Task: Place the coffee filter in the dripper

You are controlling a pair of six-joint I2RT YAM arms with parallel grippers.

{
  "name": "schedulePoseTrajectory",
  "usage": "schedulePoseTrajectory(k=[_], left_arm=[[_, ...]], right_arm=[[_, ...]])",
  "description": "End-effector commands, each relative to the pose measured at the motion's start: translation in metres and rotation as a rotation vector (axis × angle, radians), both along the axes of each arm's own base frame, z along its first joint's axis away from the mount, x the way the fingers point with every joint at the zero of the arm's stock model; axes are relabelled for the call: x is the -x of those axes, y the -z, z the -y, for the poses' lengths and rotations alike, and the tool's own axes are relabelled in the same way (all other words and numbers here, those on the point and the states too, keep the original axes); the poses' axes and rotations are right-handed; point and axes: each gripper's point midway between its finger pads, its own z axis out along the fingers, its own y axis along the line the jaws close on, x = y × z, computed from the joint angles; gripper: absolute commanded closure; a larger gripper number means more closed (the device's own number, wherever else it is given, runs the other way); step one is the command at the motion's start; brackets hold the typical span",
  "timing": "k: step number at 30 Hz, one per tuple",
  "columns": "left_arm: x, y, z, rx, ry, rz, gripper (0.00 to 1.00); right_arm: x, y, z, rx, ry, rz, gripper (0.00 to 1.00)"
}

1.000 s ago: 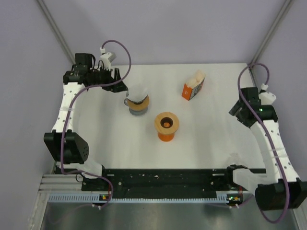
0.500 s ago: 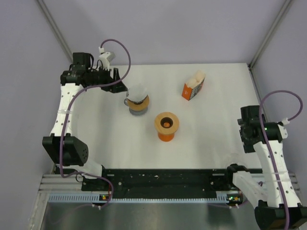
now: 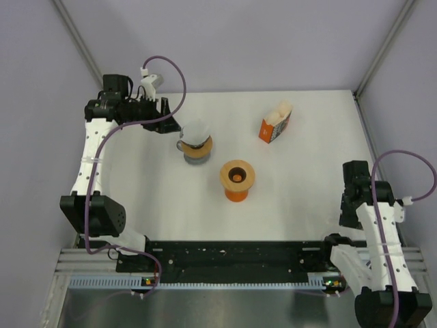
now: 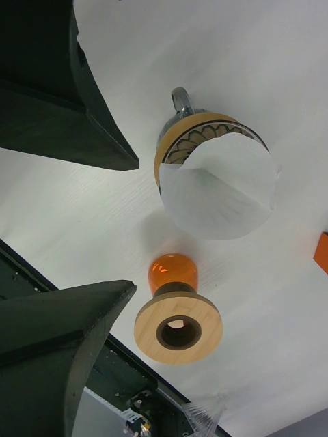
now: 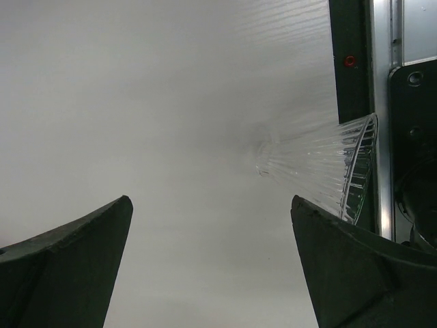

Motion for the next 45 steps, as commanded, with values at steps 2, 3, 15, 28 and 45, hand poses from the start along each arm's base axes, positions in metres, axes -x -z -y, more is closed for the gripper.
schedulePoseTrajectory(k=[2,3,15,28,45], left_arm=[[0.007,-0.028,0.005,0.021,0.030,0.084,0.29],[0.007,-0.028,0.005,0.021,0.029,0.083,0.29],[0.004,-0.027,0.001,0.000,0.010,0.074,0.29],[-0.001,-0.028,0.000,-0.010,0.004,0.077,0.30],[0.005,-0.030,0.002,0.005,0.018,0.083,0.30]], right_arm=[[0.037,0.017,0.005,-0.003,0.098,-0.199,0.01],[0.033,0.022,0.003,-0.015,0.087,-0.207,0.01],[-0.043,0.043,-0.001,0.031,-0.232,-0.051,0.01],[-0.083,0.021,-0.001,0.155,-0.502,0.032,0.01],[0.044,-0.008,0.038,0.133,0.100,-0.226,0.01]])
